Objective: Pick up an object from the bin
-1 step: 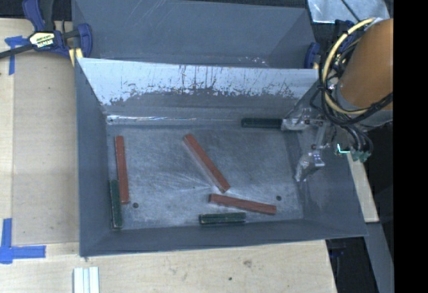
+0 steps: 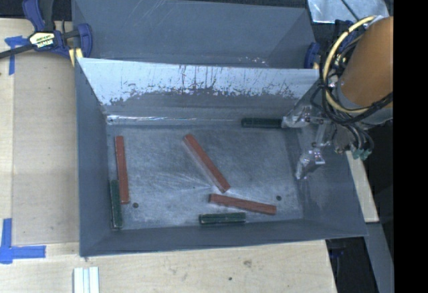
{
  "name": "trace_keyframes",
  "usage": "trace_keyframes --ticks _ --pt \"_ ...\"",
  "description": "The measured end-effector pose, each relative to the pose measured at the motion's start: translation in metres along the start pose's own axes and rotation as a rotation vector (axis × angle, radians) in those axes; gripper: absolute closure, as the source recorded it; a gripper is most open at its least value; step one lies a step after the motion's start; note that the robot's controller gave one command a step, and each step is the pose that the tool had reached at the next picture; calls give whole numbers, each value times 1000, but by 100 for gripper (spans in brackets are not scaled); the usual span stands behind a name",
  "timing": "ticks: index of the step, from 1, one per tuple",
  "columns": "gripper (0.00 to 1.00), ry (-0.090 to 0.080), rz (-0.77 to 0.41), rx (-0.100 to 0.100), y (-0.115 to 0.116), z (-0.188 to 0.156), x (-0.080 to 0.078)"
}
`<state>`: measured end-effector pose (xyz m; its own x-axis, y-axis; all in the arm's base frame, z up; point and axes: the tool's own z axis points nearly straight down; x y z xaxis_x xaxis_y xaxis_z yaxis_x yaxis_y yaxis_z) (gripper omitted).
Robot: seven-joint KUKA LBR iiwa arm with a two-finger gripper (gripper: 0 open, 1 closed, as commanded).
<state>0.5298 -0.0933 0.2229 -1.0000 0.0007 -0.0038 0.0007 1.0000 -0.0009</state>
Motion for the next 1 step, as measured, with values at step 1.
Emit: trace_keyframes --ticks 1 --pt "0 -4 71 0 26 62 13"
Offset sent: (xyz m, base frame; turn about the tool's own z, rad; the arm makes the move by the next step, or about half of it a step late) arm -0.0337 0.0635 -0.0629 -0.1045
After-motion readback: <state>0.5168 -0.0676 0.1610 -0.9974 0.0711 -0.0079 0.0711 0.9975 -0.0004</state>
